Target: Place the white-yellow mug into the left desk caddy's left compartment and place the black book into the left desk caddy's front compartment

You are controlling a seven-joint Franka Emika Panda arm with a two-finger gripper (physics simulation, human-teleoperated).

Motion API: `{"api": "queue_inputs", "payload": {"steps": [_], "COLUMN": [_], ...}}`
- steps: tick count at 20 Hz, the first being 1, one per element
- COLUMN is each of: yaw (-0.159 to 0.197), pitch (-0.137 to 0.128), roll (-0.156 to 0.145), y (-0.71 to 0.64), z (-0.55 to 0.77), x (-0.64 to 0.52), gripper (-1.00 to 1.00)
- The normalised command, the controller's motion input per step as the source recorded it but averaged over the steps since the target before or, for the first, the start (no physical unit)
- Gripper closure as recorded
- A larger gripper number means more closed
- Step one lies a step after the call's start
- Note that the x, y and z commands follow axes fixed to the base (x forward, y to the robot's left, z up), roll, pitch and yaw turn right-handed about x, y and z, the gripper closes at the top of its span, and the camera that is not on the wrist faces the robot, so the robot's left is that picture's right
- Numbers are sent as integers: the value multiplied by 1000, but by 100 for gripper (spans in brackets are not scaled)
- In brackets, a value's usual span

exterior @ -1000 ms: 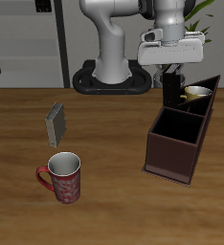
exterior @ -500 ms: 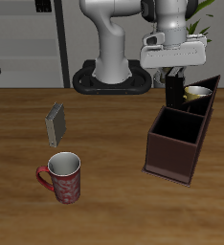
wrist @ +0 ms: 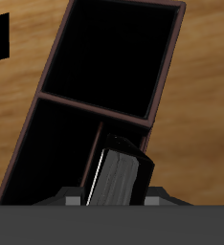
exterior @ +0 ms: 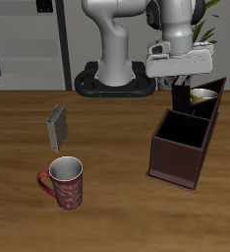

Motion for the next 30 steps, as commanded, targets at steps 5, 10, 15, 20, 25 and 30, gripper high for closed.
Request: {"api": "queue_inputs", "payload": {"steps": [5, 10, 15, 20, 25, 30], "yaw": [8, 1, 11, -3, 12, 20], "pitch": [27, 16, 37, 18, 34, 35], "roll": [23, 3, 1, 0, 4, 5], "y": [60, -10, -12, -26, -5, 75], "z": [-153, -98, -224, -107, -175, -211], "x": [52, 18, 81, 28, 48, 69], "gripper": [100, 100, 100, 100, 100, 100]}}
